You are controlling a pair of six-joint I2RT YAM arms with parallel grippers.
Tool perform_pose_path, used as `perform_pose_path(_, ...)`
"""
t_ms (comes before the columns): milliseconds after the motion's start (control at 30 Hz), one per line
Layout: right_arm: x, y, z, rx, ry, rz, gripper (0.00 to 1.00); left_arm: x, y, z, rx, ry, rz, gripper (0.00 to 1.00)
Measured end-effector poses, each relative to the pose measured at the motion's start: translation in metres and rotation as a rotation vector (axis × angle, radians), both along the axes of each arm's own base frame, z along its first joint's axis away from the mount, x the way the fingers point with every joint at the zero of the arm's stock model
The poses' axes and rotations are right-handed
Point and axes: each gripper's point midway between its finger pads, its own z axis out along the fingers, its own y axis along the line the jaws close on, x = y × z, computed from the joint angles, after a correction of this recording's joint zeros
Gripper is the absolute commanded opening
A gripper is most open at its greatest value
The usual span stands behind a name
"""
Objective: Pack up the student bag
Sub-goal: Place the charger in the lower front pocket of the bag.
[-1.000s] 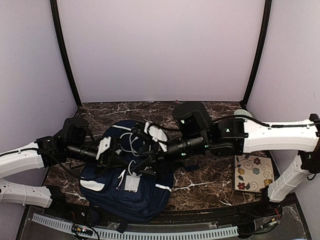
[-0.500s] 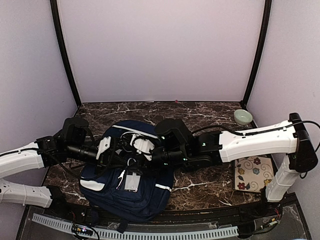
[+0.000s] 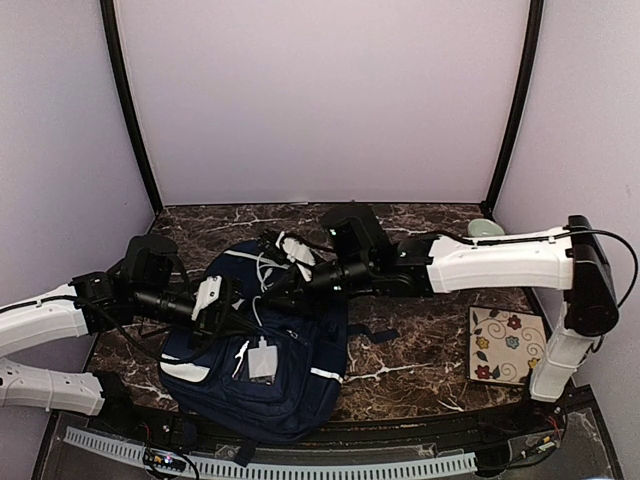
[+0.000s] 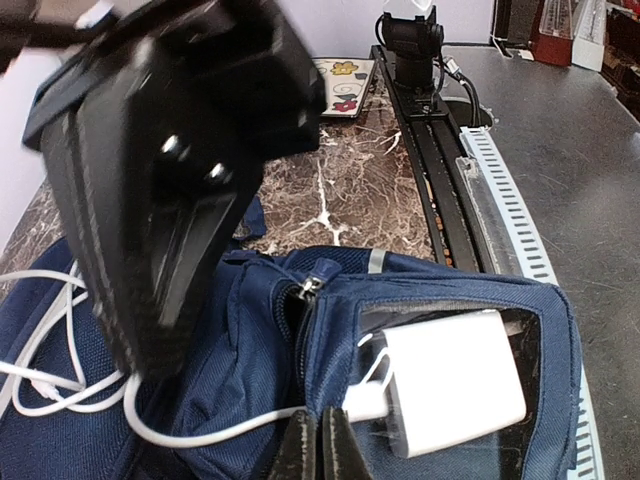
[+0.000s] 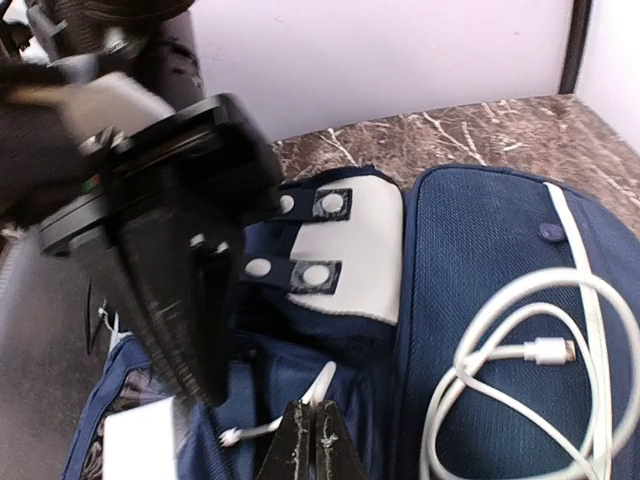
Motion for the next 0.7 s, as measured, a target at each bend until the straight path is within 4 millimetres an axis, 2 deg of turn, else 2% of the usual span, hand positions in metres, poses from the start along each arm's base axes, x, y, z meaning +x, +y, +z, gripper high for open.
perform_pose_path(100,0.006,0.013,-0.012,0.002,0.085,0.084,0.00,0.001,0.000,0.003,0.002,-0.031,-0.014,0.00)
perform_pose_path(167,0.002,0.016,-0.022,-0.012,0.144,0.153,0.00,0.001,0.000,0.004,0.004,-0.045,-0.021,0.00)
perform_pose_path(233,-0.010,0.017,-0.027,-0.022,0.196,0.232,0.00,0.000,0.000,0.004,0.005,-0.051,-0.026,0.00)
perform_pose_path(367,-0.047,0.017,-0.042,-0.077,0.288,0.388,0.00,-0.001,-0.003,0.007,-0.013,-0.048,-0.041,0.00)
perform_pose_path(500,-0.056,0.019,-0.047,-0.104,0.313,0.452,0.01,-0.005,-0.005,0.006,-0.023,-0.005,-0.053,0.00)
perform_pose_path(633,-0.056,0.016,-0.046,-0.115,0.290,0.470,0.29,-0.006,-0.007,0.008,-0.036,0.010,-0.056,0.00)
perform_pose_path(700,-0.052,0.015,-0.047,-0.123,0.293,0.450,0.37,-0.007,-0.007,0.007,-0.035,0.020,-0.067,0.00)
